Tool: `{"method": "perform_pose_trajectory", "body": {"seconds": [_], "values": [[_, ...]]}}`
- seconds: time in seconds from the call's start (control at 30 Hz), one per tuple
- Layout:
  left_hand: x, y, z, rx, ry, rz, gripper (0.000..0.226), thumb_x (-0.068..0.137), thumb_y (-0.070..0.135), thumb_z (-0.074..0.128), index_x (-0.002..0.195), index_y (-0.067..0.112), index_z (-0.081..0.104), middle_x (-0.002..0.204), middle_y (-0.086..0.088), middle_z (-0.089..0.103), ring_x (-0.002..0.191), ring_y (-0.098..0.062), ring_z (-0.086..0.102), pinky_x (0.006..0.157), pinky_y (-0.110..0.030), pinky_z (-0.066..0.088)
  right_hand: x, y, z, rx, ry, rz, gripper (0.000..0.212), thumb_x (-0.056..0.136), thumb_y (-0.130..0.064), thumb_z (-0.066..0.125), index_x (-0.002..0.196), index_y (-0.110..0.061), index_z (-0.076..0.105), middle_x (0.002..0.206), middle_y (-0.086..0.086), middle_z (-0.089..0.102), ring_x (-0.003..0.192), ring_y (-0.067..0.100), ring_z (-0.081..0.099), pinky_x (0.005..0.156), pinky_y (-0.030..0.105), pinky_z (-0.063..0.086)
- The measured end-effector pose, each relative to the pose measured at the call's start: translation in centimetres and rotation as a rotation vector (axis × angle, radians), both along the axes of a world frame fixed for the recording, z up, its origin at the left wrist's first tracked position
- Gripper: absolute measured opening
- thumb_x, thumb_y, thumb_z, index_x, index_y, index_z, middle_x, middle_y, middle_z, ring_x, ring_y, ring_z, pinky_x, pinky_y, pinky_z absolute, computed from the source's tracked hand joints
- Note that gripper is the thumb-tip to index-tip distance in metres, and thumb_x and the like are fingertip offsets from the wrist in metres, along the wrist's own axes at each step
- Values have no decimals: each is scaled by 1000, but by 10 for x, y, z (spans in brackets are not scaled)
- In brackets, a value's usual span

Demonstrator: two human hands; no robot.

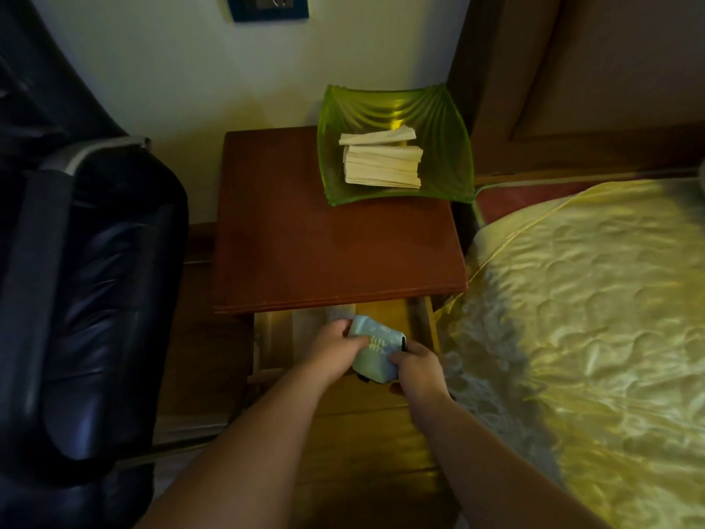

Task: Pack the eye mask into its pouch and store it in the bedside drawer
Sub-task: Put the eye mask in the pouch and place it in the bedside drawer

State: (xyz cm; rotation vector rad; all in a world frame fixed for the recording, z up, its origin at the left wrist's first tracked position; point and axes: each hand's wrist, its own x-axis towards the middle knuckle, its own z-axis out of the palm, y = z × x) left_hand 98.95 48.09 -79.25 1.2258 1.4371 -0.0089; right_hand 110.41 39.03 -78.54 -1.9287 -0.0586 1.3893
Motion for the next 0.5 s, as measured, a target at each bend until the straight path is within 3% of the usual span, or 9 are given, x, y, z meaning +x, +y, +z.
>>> {"method": "perform_pose_trajectory", "body": {"seconds": [0.1,0.17,0.23,0.3,0.4,0.5], "values": [[8,6,-6,99,101,31,36,93,29,64,128,20,59,110,-1,65,91,-20,64,73,-35,53,4,0,-6,-40,-96,-38,38,95,-13,53,132,-17,58,96,3,69,83,30,71,68,46,60],[17,9,-9,180,208,43,35,95,28,62,129,19,59,108,-3,65,85,-21,63,63,-32,48,13,-4,-9,-87,-186,-69,36,93,-14,53,128,-19,58,85,6,70,76,30,72,68,48,61],[24,13,-16,217,307,47,37,97,25,59,134,21,58,119,-8,67,97,-29,67,66,-33,48,28,-14,-11,-103,-288,-74,33,90,-12,56,122,-20,62,73,2,68,65,23,69,53,36,54],[33,16,-26,181,368,60,41,98,20,56,139,21,54,127,-10,65,105,-32,66,69,-35,50,45,-25,-11,-128,-374,-62,31,88,-12,61,118,-19,66,72,0,67,64,19,64,50,30,45],[47,18,-41,70,359,188,41,97,16,55,138,14,54,125,-12,65,99,-31,64,64,-34,48,66,-37,-15,-129,-397,-79,28,85,-12,61,111,-19,68,92,13,73,87,35,69,77,49,57],[55,14,-49,46,414,145,34,99,18,53,132,10,57,108,-10,67,79,-26,59,57,-33,43,77,-43,-19,-102,-416,-54,23,84,-15,58,104,-24,67,96,12,74,91,38,70,84,53,57]]}}
